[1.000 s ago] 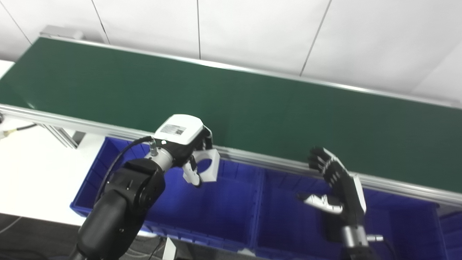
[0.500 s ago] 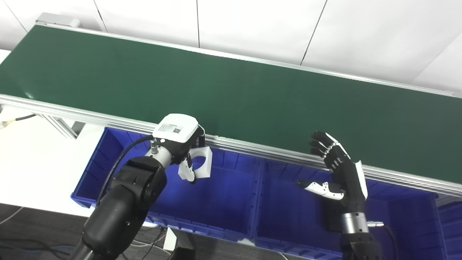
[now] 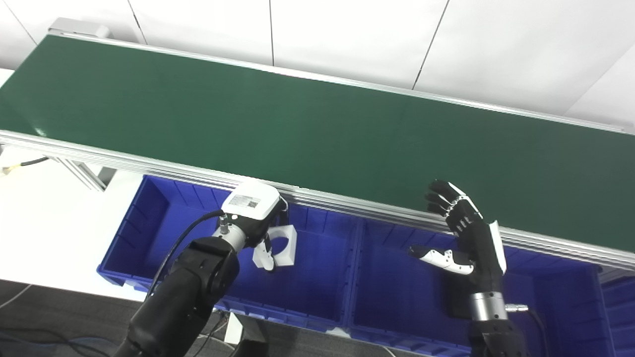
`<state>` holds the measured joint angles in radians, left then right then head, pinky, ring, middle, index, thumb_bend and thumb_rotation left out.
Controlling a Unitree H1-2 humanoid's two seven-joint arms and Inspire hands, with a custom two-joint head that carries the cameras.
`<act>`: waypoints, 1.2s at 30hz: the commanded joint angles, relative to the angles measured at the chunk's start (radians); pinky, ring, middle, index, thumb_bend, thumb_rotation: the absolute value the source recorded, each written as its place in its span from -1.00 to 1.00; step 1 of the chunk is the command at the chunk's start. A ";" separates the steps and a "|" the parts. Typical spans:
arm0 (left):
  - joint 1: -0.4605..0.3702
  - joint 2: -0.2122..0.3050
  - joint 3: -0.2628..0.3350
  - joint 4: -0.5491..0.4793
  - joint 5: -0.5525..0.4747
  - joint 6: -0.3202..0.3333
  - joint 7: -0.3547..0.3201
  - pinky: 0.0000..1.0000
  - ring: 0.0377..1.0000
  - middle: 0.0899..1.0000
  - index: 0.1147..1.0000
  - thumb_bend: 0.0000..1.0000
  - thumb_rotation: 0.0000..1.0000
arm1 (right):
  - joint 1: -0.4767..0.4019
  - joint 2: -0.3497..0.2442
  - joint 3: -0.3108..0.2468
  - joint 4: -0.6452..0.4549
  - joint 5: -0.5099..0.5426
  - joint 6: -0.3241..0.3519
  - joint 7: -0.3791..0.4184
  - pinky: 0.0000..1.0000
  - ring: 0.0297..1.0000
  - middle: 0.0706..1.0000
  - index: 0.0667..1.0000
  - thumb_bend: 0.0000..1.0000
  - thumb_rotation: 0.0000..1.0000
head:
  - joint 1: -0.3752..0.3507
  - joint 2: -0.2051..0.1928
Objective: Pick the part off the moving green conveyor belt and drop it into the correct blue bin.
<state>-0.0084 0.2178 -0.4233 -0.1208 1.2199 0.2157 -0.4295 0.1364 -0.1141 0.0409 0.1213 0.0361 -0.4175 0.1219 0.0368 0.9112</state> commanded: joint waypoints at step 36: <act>-0.031 0.014 -0.031 -0.047 0.051 0.022 -0.100 -0.61 -0.49 -0.15 0.12 0.12 -1.00 | -0.011 0.006 -0.001 -0.008 0.005 -0.036 0.002 0.51 0.58 0.63 0.59 1.00 -0.46 | -0.012 -0.022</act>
<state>-0.0168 0.2306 -0.4604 -0.1294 1.2582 0.2307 -0.5542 0.1364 -0.1112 0.0416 0.1351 0.0310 -0.4176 0.1205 0.0245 0.8897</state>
